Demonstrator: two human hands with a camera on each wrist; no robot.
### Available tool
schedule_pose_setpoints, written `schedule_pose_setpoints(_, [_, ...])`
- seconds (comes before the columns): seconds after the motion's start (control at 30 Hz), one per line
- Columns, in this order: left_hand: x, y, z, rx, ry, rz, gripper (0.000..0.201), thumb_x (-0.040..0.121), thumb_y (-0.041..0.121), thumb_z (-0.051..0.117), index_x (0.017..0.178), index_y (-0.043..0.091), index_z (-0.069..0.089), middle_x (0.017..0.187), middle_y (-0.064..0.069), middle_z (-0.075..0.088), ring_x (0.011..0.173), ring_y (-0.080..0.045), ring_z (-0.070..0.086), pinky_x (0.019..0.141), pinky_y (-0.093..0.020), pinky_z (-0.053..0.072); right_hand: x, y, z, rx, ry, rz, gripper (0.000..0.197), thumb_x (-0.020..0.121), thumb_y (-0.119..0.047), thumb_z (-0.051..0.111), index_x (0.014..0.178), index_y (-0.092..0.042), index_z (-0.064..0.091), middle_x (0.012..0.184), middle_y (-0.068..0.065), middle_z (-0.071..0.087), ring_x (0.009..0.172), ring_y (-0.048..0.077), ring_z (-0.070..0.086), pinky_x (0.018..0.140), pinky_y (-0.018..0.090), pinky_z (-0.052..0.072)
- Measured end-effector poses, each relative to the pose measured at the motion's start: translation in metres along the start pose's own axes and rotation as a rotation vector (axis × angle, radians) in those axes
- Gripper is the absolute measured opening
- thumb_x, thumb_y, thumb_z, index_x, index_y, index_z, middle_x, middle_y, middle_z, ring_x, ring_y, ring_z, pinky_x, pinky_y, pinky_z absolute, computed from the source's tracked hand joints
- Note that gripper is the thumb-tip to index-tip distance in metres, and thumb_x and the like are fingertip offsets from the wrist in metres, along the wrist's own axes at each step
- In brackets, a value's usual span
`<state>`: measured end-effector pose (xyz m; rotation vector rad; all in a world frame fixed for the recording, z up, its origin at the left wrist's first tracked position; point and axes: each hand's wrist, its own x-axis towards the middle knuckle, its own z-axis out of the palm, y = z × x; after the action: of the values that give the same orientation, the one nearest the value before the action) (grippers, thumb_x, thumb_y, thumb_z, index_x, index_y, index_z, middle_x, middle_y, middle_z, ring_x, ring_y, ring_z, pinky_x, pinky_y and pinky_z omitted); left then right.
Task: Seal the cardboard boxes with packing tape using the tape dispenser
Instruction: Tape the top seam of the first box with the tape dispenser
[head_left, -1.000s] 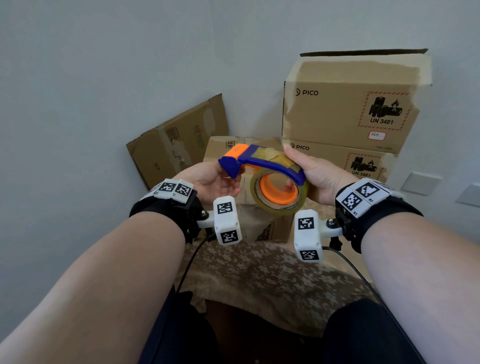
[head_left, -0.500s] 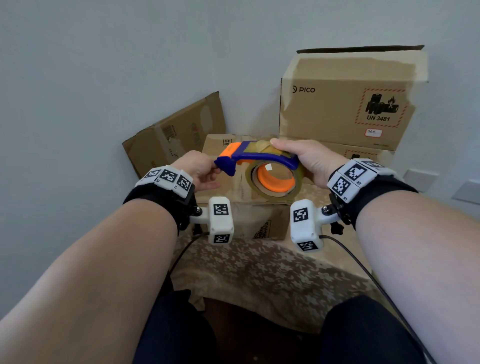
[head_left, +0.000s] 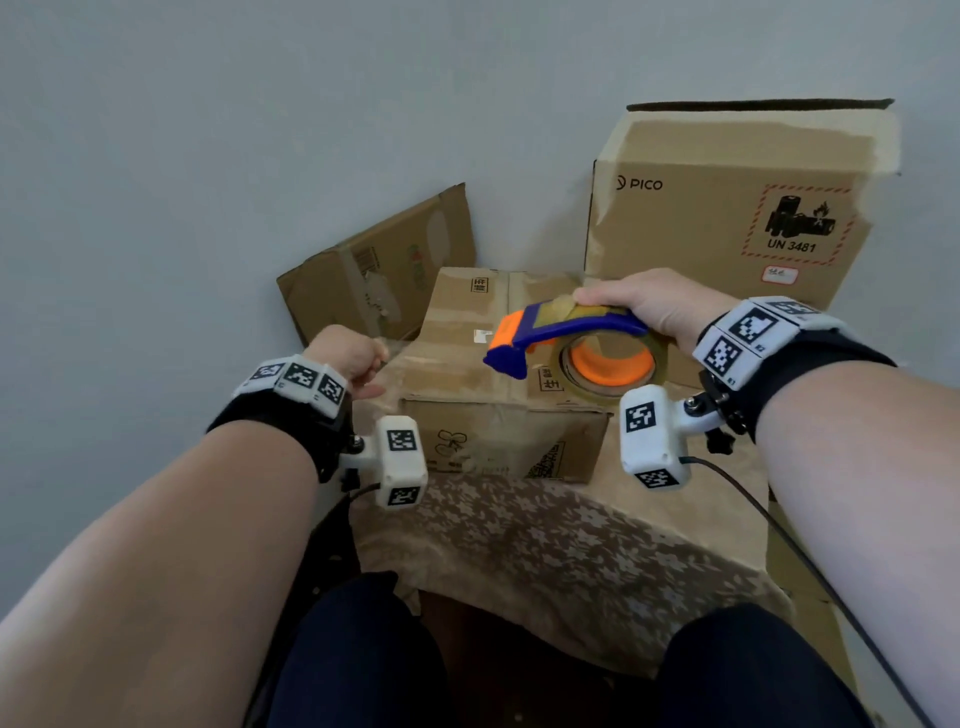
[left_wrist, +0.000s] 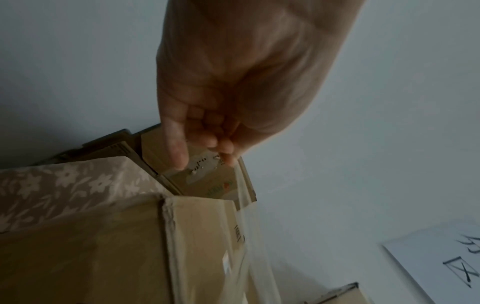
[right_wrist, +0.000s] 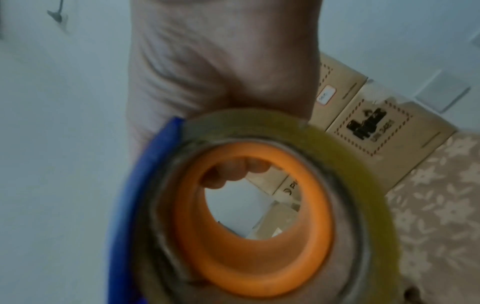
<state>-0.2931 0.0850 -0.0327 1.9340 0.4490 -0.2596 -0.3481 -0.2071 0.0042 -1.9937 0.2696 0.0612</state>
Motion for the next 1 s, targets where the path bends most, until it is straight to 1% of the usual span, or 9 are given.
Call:
schedule_pose_setpoints(0.13, [0.002,-0.011,0.005,0.017,-0.023,0.038,0.026,0.095,0.006,0.044,0.071,0.009,0.053,0.063,-0.004,0.047,0.053,-0.016,0.043,0.057,-0.031,0.05,-0.001,-0.005,0.012,-0.226,0.008,-0.039,0.048,0.077,-0.051,0.07,0.093,-0.005,0.07,0.078,0.011,0.066,0.074,0.024,0.058,0.074,0.031,0.044])
schedule_pose_setpoints(0.27, [0.004,-0.022,0.01,-0.037,-0.063,0.004,0.027,0.1,0.01,0.042,0.075,0.008,0.053,0.065,-0.005,0.054,0.056,-0.014,0.053,0.064,-0.031,0.053,-0.003,-0.004,0.013,-0.279,-0.017,-0.016,0.04,0.079,-0.048,0.07,0.086,-0.009,0.067,0.075,0.009,0.064,0.072,0.023,0.057,0.071,0.03,0.044])
schedule_pose_setpoints(0.4, [0.007,-0.028,0.012,-0.067,-0.054,-0.036,0.03,0.101,0.01,0.04,0.072,0.008,0.049,0.04,0.0,0.053,0.03,-0.008,0.05,0.062,-0.029,0.051,-0.001,-0.003,0.02,-0.303,-0.007,-0.012,0.051,0.08,-0.046,0.069,0.102,0.0,0.07,0.079,0.012,0.065,0.072,0.024,0.057,0.069,0.03,0.043])
schedule_pose_setpoints(0.47, [0.007,-0.03,0.01,-0.075,-0.042,-0.042,0.031,0.1,0.008,0.039,0.07,0.007,0.048,0.047,-0.003,0.052,0.024,-0.007,0.045,0.058,-0.029,0.049,-0.001,-0.004,0.024,-0.317,-0.01,-0.009,0.049,0.081,-0.047,0.069,0.1,-0.001,0.071,0.078,0.011,0.065,0.07,0.023,0.057,0.067,0.029,0.043])
schedule_pose_setpoints(0.53, [0.007,-0.033,0.008,-0.073,-0.039,-0.043,0.033,0.1,0.006,0.037,0.068,0.006,0.045,0.06,-0.006,0.048,0.027,-0.011,0.046,0.057,-0.029,0.047,-0.001,-0.005,0.027,-0.333,-0.018,-0.01,0.041,0.081,-0.047,0.067,0.085,-0.007,0.07,0.072,0.008,0.062,0.065,0.021,0.055,0.064,0.028,0.041])
schedule_pose_setpoints(0.6, [0.01,-0.037,0.008,-0.045,-0.049,-0.046,0.034,0.101,0.004,0.033,0.068,0.006,0.042,0.066,-0.007,0.044,0.044,-0.017,0.046,0.062,-0.031,0.046,0.0,-0.006,0.031,-0.345,-0.026,-0.016,0.037,0.081,-0.048,0.067,0.074,-0.012,0.064,0.068,0.007,0.06,0.063,0.021,0.054,0.064,0.029,0.041])
schedule_pose_setpoints(0.67, [0.014,-0.043,0.008,-0.022,-0.057,-0.038,0.033,0.1,0.003,0.032,0.069,0.008,0.041,0.067,-0.006,0.043,0.054,-0.017,0.041,0.069,-0.032,0.044,0.001,-0.007,0.034,-0.354,-0.033,-0.026,0.038,0.081,-0.048,0.066,0.075,-0.011,0.065,0.069,0.007,0.06,0.067,0.023,0.055,0.068,0.03,0.041])
schedule_pose_setpoints(0.8, [0.024,-0.054,0.004,-0.034,0.018,0.023,0.03,0.096,0.005,0.045,0.068,0.013,0.045,0.063,-0.001,0.048,0.05,-0.012,0.046,0.052,-0.021,0.04,0.002,-0.007,0.039,-0.372,-0.039,-0.036,0.043,0.081,-0.05,0.065,0.087,-0.007,0.07,0.068,0.008,0.061,0.069,0.024,0.056,0.07,0.031,0.042])
schedule_pose_setpoints(1.0, [0.029,-0.06,0.006,-0.004,0.019,0.026,0.029,0.095,0.004,0.046,0.067,0.013,0.046,0.061,-0.001,0.049,0.05,-0.012,0.047,0.05,-0.022,0.04,0.004,-0.002,0.046,-0.387,-0.047,-0.027,0.05,0.081,-0.048,0.066,0.093,0.0,0.072,0.076,0.012,0.063,0.073,0.025,0.057,0.073,0.033,0.044])
